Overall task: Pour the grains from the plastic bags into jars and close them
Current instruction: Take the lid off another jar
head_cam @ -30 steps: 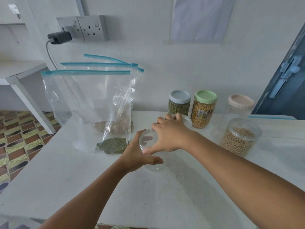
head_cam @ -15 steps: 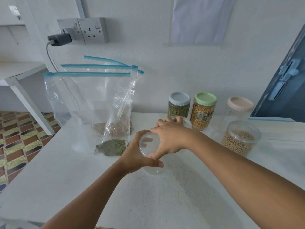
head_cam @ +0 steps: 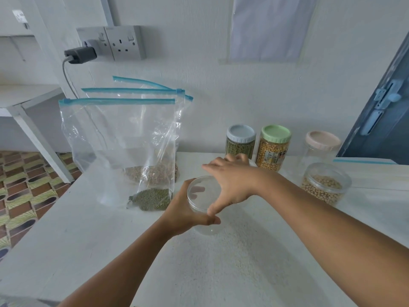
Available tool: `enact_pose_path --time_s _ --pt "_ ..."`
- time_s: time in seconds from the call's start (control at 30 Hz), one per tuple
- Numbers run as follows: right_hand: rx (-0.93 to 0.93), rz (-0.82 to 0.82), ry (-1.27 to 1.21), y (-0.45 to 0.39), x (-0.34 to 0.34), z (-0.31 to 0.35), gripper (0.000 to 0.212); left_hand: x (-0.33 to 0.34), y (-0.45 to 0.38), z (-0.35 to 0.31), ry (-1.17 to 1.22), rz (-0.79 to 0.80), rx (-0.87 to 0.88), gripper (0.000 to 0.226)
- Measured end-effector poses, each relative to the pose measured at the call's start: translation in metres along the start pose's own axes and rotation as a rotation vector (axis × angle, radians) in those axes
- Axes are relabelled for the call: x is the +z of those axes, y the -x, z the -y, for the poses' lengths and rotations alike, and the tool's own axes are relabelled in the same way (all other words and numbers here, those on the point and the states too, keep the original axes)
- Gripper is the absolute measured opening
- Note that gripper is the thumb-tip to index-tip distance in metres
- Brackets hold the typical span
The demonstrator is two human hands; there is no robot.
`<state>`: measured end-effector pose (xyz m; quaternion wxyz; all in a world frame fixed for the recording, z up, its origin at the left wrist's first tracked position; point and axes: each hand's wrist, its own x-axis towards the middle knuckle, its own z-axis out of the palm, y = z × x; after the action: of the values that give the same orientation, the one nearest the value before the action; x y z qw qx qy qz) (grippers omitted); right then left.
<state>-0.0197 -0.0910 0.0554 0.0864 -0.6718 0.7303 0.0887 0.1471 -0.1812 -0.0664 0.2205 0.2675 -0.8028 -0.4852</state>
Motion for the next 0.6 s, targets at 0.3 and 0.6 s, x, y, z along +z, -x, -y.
enact_pose_path --time_s 0.3,0.6 --pt "0.009 -0.079 0.104 -0.004 0.005 0.016 0.096 -0.001 0.001 0.003 -0.014 0.009 -0.014 0.110" --pt "-0.024 0.043 -0.016 -0.010 0.004 0.001 0.116 0.000 0.001 0.001 -0.003 0.012 -0.008 0.107"
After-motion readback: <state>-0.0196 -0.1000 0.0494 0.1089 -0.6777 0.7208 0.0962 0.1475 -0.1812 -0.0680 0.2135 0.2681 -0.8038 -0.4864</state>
